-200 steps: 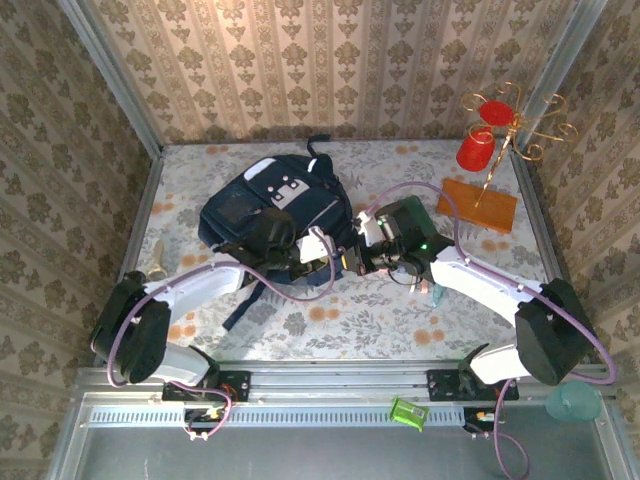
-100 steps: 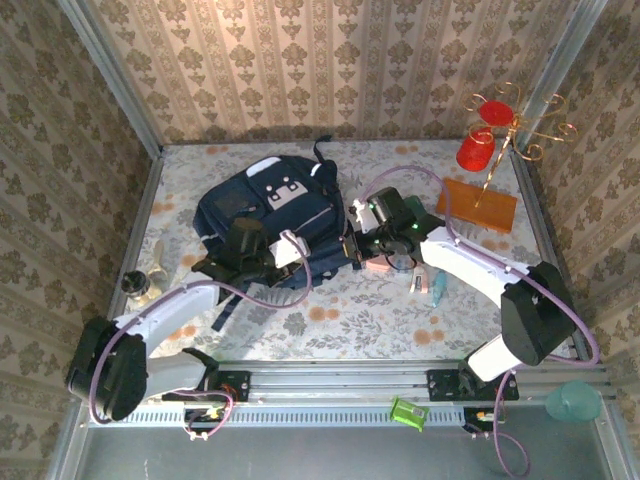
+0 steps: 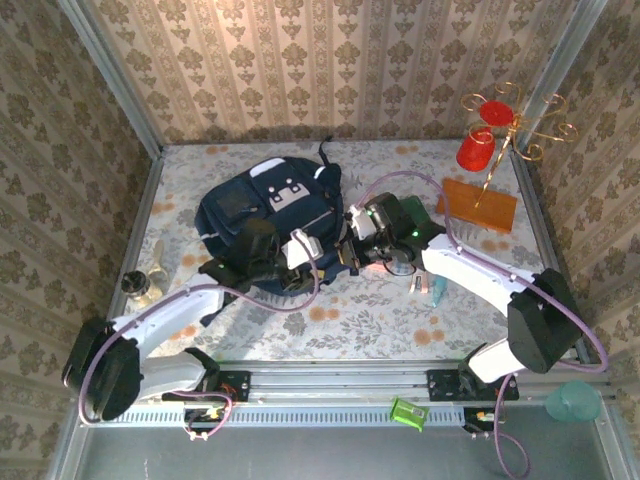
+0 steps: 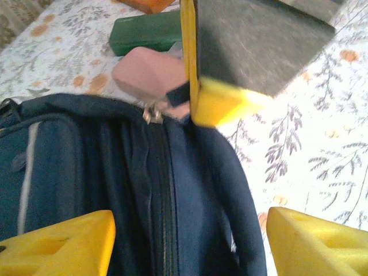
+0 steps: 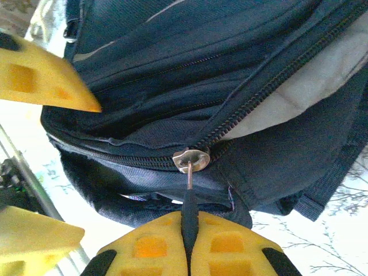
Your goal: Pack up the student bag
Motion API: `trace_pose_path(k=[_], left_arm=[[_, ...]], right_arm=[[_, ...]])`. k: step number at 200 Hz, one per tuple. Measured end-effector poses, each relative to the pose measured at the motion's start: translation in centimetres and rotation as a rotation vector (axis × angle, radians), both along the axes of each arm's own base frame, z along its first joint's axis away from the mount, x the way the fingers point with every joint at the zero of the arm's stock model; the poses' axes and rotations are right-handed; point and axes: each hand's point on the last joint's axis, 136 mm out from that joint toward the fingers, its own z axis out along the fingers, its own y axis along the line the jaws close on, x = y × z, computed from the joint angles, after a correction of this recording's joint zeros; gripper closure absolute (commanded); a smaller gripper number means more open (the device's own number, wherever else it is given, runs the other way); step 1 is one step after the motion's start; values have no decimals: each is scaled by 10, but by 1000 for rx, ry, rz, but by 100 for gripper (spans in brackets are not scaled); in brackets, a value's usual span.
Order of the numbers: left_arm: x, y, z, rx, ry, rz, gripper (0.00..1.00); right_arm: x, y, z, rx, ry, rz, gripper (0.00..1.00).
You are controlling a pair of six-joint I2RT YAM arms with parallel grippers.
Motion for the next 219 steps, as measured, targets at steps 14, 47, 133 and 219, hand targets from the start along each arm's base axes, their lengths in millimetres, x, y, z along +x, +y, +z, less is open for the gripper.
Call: trace_pose_path(k=[14,47,133,219], left_arm=[[8,-9,-3,7,22,9,38],[24,-19,-11,22,64,42,53],[18,-10,-14,13,85,-1,100],[7,8,-1,-33,16,0,100]], right_arm=[[-4,3,3,11,-4,10,100],[-9,7,5,26,-8,31,100],[-5,4,0,8,-29,9,100],[13,-5,5,-7,-55,-49,100]])
